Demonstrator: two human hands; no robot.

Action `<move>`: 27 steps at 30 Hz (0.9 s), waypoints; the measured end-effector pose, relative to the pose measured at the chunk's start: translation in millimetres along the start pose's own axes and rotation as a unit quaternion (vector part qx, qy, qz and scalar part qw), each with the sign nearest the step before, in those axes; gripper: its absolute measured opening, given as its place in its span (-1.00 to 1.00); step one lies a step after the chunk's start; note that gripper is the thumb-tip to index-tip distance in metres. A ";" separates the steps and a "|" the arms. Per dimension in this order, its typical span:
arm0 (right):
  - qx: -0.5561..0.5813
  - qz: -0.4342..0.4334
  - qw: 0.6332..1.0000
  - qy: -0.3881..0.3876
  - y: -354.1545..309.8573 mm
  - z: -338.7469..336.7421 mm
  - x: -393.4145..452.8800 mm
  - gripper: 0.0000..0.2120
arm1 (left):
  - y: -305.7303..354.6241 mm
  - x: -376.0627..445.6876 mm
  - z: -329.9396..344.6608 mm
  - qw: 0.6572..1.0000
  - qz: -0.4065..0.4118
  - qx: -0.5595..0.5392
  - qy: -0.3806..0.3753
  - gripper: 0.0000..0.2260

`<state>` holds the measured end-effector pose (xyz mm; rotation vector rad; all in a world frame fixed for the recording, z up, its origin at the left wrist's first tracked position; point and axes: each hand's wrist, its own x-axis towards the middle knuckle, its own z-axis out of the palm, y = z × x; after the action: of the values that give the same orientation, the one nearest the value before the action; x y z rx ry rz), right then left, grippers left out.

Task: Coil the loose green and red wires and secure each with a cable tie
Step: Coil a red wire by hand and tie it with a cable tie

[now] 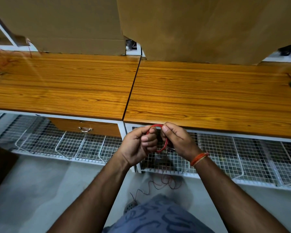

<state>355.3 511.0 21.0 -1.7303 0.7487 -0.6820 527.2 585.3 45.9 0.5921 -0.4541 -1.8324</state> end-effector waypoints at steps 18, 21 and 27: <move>-0.235 -0.143 0.961 0.034 -12.0 2.9 -17.5 -0.95 | 18.2 -7.0 -12.5 0.936 0.206 0.195 0.209 -0.79; -0.236 -0.196 0.951 0.031 -36.4 7.0 -8.0 -0.92 | 10.5 -9.1 -5.7 0.909 0.185 0.309 0.212 -0.77; -0.213 -0.169 0.962 -0.013 -57.8 -4.3 11.1 -0.87 | 5.7 -9.4 5.7 0.887 0.150 0.392 0.193 -0.75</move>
<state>367.7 512.7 78.6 -2.2911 0.6150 -0.7635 530.6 592.5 55.4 1.3255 -0.9617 -1.1401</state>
